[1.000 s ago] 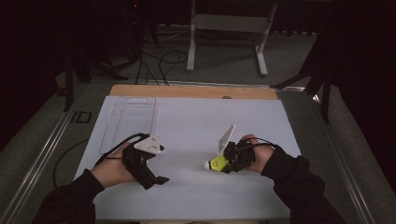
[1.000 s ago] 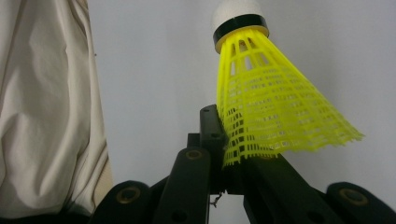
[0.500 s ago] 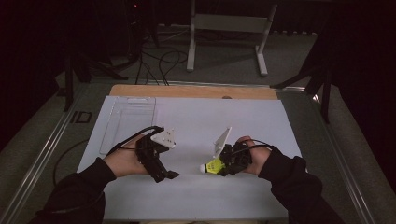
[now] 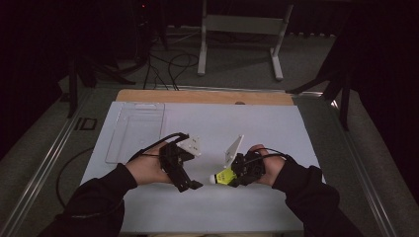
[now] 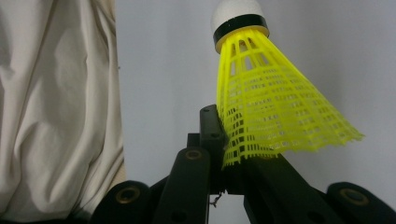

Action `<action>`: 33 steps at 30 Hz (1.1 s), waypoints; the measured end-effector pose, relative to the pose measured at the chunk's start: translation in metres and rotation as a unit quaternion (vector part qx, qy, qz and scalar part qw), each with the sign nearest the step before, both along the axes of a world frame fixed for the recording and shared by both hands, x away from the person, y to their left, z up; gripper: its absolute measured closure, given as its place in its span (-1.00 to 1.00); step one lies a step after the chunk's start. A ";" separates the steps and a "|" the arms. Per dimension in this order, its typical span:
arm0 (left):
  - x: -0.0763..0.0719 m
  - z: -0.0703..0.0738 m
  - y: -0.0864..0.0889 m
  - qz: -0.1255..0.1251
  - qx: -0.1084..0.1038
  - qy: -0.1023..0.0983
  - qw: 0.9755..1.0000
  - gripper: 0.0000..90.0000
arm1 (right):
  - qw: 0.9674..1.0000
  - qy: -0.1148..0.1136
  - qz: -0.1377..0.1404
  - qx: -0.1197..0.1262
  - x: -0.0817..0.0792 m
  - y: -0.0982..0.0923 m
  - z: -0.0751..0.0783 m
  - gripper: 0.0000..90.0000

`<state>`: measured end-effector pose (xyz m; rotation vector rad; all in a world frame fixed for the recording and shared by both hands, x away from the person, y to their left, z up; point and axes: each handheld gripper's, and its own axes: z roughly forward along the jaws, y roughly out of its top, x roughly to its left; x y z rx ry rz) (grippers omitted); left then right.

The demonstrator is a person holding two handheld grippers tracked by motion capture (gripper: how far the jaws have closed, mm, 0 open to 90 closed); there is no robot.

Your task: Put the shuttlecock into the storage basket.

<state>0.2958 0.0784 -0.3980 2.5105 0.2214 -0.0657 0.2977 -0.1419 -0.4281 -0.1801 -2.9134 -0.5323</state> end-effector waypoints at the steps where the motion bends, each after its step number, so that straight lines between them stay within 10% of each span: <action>1: 0.000 -0.003 -0.004 -0.002 0.003 0.000 1.000 -0.98 | 1.000 -0.001 0.000 0.000 0.000 0.000 0.000 1.00; 17: -0.001 -0.033 -0.028 -0.002 0.008 0.013 1.000 -0.81 | 1.000 0.002 0.002 0.009 0.000 0.002 0.000 0.99; 33: -0.004 -0.043 -0.040 -0.020 0.026 0.008 0.999 0.06 | 1.000 -0.001 0.004 0.007 0.001 0.001 0.000 0.99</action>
